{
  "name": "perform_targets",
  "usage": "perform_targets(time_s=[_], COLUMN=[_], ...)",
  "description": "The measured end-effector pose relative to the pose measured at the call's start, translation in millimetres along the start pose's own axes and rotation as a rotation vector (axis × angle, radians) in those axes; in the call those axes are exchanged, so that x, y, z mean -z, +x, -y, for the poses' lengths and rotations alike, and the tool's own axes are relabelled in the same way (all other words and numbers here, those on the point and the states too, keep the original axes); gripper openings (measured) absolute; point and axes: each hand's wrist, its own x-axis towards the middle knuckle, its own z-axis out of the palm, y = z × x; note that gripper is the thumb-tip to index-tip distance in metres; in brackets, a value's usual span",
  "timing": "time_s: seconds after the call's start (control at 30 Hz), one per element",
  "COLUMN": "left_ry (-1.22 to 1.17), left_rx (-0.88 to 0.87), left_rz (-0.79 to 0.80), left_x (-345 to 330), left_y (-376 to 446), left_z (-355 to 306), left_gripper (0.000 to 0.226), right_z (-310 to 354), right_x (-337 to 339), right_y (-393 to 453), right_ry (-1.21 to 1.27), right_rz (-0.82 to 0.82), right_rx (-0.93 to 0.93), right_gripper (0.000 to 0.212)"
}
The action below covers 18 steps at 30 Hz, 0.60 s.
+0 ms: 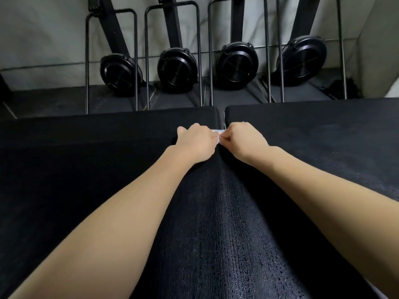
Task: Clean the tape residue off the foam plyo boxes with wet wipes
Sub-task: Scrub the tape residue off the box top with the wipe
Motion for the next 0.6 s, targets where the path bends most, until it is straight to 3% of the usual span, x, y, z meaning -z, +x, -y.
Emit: perform_targets(time_s=[0.1,0.2,0.33,0.5,0.6], left_ry=[0.005,0.051,0.082,-0.008,-0.047], left_rx=[-0.067,-0.220,-0.296,-0.197,-0.115], left_rz=[-0.030,-0.126,-0.186,-0.169,-0.070], left_x=[5.1,3.9,-3.5,-4.4,-3.9], left_y=[-31.5,-71.4,-82.7,-29.4,12.8], left_z=[-12.6,-36.4,-47.5,-49.7,-53.3], left_gripper=[0.035,0.032,0.027,0.025,0.031], right_z=[3.0,-13.3,-38.8,-53.2,-58.2], right_x=[11.7,23.3,26.3,18.6,19.5], right_y=[-29.8,-79.6,-103.3,-43.0,-10.2], right_ry=[-0.114,-0.227,-0.164,-0.211,-0.151], right_rz=[0.002,-0.036,-0.066,-0.050,-0.034], right_rx=[0.104,0.217,0.310,0.195,0.040], right_gripper=[0.047,0.038,0.021,0.029,0.033])
